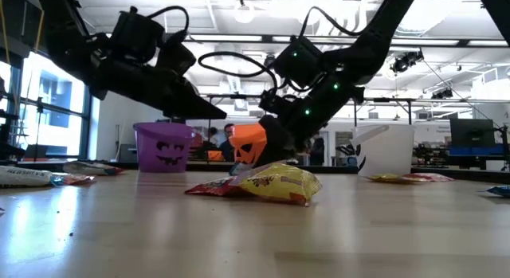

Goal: Sort candy
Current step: Put the white chocolate bar into the white bucket, then put the red candy into the violet bucket, then put the white chocolate bar into the white bucket

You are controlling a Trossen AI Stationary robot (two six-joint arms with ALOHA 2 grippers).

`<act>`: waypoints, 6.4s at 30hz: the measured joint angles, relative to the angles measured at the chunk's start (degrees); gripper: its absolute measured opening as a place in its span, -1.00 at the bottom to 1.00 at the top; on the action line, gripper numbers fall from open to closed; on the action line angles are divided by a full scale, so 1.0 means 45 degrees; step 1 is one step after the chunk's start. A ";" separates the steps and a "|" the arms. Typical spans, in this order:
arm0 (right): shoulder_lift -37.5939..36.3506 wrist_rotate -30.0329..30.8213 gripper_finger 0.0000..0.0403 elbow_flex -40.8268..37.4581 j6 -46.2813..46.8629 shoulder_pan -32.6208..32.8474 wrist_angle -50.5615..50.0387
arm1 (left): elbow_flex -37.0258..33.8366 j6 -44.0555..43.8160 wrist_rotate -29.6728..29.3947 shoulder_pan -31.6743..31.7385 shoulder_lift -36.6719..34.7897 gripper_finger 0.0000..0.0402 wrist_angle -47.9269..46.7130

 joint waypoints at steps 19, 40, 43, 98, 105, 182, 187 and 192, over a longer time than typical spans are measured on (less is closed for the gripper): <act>-0.8477 0.6810 -0.98 0.0005 0.0934 -0.1460 -1.1284 | -0.0005 0.0547 -0.0393 -0.1751 -0.2365 -1.00 -0.2684; -0.9283 0.3530 -0.74 -0.2479 -0.1102 -0.7981 -1.0838 | 0.0418 -0.0834 -0.0946 -0.3850 -0.3451 -1.00 -0.5909; -0.9365 0.3550 -0.48 -0.2315 -0.1393 -0.7777 -1.0871 | 0.1302 -0.1343 -0.1613 -0.4607 -0.4104 -1.00 -0.9046; -1.3043 0.5436 -1.00 -0.1763 -0.0197 0.0097 -1.1491 | 0.6441 -1.0958 -0.1103 -1.1703 0.1409 -0.85 -2.0940; -1.3043 0.5436 -1.00 -0.1763 0.0093 0.0131 -1.1546 | 0.6534 -1.0111 -0.1427 -1.1703 0.1417 -0.98 -2.1312; -0.9541 0.2066 -1.00 -0.1763 -0.3290 -0.0160 -0.5954 | 0.7888 0.1544 -0.4559 0.1592 -0.4489 -0.42 -2.2746; -0.9541 0.2056 -1.00 -0.1763 -0.3285 -0.0160 -0.5919 | 0.7697 0.0427 -0.4489 0.0939 -0.3812 -0.42 -2.4847; -0.9541 0.2055 -1.00 -0.1763 -0.3283 -0.0160 -0.5900 | 0.6853 0.0531 -0.4838 0.0945 -0.2637 -0.38 -2.4620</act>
